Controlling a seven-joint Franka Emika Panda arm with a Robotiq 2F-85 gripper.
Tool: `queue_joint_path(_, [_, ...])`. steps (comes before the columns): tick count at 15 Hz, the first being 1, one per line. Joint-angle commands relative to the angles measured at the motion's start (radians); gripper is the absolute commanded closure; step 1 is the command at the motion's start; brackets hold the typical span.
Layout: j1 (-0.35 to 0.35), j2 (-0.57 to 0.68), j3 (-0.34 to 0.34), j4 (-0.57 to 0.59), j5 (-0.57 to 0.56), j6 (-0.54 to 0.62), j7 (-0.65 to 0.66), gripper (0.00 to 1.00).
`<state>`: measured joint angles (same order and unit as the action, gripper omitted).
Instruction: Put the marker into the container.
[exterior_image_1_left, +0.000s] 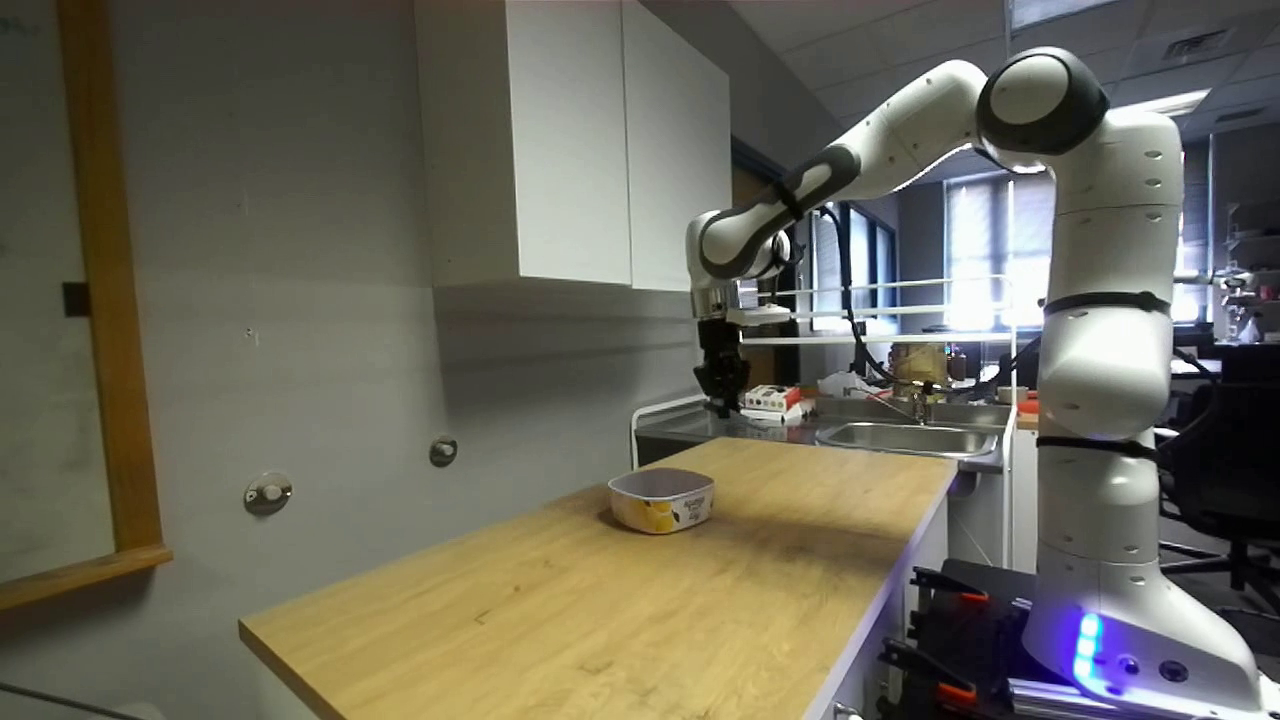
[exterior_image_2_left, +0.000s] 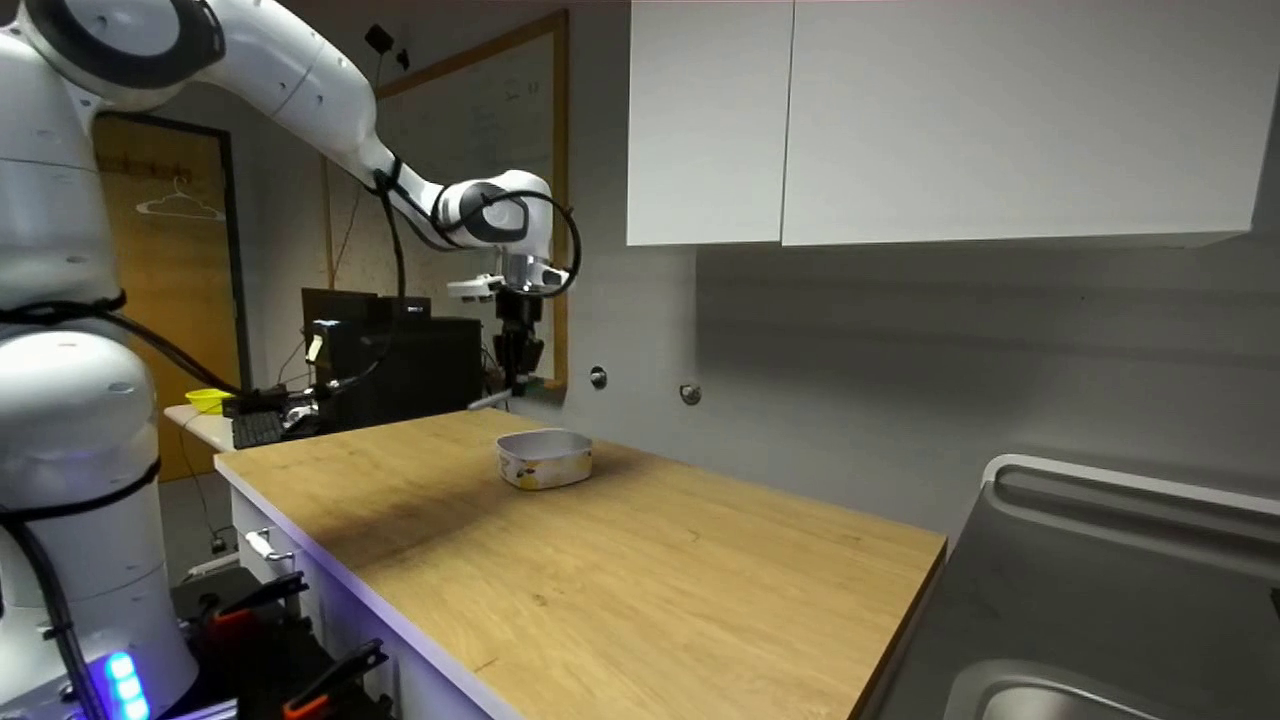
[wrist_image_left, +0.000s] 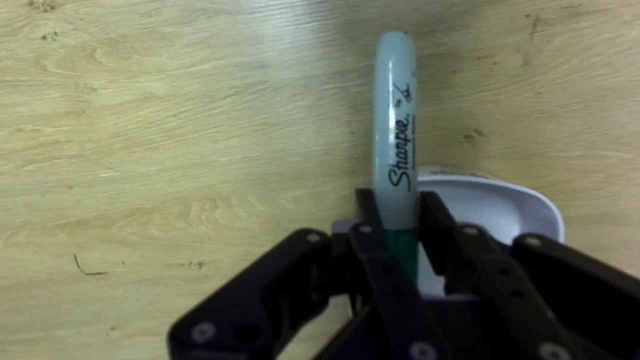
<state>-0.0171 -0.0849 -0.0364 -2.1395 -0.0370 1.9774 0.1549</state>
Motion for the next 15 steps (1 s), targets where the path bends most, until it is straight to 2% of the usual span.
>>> queue_joint_path(1, [0.034, -0.012, 0.059, 0.048, -0.012, -0.005, 0.100, 0.91])
queue_joint_path(7, [0.085, 0.140, 0.129, 0.162, -0.060, 0.039, 0.211, 0.92])
queue_joint_path(15, [0.116, 0.395, 0.092, 0.371, -0.126, 0.025, 0.206, 0.92])
